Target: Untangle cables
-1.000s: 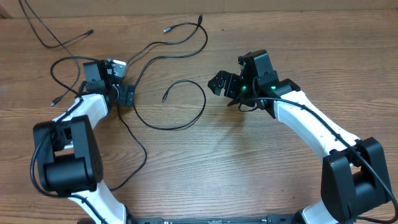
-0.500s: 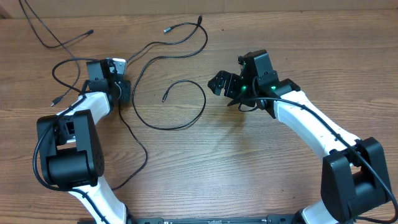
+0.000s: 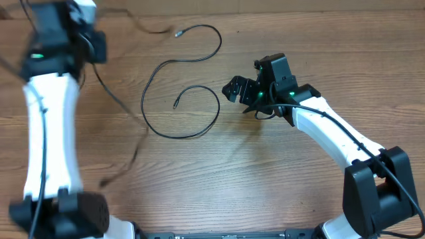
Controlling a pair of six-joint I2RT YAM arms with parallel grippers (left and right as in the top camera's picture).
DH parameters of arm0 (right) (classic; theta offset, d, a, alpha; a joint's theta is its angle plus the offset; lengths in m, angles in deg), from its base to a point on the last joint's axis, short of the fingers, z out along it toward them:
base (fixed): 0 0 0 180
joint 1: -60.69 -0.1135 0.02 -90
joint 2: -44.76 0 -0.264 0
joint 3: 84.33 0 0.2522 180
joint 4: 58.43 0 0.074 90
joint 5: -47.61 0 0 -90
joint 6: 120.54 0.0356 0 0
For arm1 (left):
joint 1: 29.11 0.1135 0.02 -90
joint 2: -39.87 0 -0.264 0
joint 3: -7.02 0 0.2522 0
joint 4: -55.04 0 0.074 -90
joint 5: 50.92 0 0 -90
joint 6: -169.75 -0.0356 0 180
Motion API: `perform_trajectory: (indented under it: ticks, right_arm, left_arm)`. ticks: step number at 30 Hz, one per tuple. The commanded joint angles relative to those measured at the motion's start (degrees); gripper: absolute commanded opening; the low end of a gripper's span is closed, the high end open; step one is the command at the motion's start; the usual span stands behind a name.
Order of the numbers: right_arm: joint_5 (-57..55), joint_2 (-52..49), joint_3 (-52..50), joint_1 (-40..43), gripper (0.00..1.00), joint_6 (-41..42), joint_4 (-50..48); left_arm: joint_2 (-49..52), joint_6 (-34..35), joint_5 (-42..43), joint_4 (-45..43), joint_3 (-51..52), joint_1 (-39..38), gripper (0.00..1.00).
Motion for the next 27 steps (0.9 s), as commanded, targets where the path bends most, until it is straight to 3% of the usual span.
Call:
perform_trajectory:
  ticks: [1, 7, 12, 15, 19, 27]
  right_arm:
    - [-0.6, 1.2, -0.1, -0.3, 1.00, -0.3, -0.1]
    - [-0.6, 1.2, -0.1, -0.3, 1.00, -0.3, -0.1]
    - [-0.6, 1.2, -0.1, -0.3, 1.00, -0.3, -0.1]
    - [-0.6, 1.2, -0.1, -0.3, 1.00, -0.3, -0.1]
    - [-0.6, 1.2, -0.1, -0.3, 1.00, -0.3, -0.2]
    - [-0.6, 1.2, -0.1, -0.3, 1.00, -0.3, -0.2]
  left_arm:
    - [-3.7, 3.0, -1.1, 8.5, -12.5, 2.8, 0.04]
    - [-4.0, 7.7, -1.4, 24.1, -28.4, 13.5, 0.04]
    - [-4.2, 10.8, -1.4, 32.9, -35.5, 24.5, 0.04]
    - [-4.6, 19.4, -1.4, 36.5, -35.9, 32.5, 0.04]
    - [-4.1, 24.3, -1.4, 36.5, -35.8, 39.3, 0.04]
    - [-2.2, 24.5, -1.8, 30.9, -35.8, 44.2, 0.04]
